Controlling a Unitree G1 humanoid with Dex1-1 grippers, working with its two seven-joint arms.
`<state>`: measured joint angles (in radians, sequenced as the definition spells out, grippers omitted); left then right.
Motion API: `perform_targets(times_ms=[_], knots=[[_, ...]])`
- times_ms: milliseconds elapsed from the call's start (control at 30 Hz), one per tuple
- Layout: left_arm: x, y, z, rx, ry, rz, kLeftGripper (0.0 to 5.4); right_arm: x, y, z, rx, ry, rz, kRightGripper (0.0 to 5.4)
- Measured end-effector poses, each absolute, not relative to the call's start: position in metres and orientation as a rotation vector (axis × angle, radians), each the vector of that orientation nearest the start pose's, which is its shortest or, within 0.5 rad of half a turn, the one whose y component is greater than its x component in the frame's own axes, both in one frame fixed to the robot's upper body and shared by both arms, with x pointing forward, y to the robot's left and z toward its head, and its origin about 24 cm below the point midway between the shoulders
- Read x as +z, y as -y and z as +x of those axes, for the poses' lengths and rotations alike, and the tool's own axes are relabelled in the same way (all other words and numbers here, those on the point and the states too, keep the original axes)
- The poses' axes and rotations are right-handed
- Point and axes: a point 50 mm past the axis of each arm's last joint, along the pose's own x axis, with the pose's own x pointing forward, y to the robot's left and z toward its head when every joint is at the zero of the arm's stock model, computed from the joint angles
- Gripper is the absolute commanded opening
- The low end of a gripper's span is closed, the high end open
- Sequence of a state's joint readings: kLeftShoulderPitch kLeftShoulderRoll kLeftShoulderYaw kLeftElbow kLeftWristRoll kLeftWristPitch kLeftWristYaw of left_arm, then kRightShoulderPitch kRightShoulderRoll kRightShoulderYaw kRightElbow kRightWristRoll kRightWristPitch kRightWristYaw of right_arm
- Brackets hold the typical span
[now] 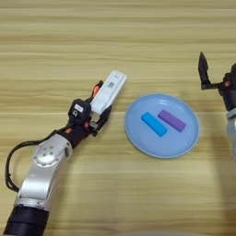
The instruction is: Move the objects on the table
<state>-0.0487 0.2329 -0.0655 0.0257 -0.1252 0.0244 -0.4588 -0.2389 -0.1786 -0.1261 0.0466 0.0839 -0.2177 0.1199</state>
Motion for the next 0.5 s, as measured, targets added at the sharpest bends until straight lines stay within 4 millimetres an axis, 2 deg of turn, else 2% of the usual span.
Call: perform_targets(times_ms=[267,400,500], knots=[[0.073,-0.149,0.267,-0.648,0.059,0.127,2.85,0.129,0.190,0.290,0.102,0.436,-0.143,5.40],[0.096,-0.151,0.274,-0.715,0.140,0.154,2.85,0.144,0.188,0.286,0.182,0.488,-0.187,5.40],[0.106,-0.152,0.273,-0.760,0.179,0.171,2.85,0.154,0.184,0.282,0.263,0.523,-0.209,5.40]])
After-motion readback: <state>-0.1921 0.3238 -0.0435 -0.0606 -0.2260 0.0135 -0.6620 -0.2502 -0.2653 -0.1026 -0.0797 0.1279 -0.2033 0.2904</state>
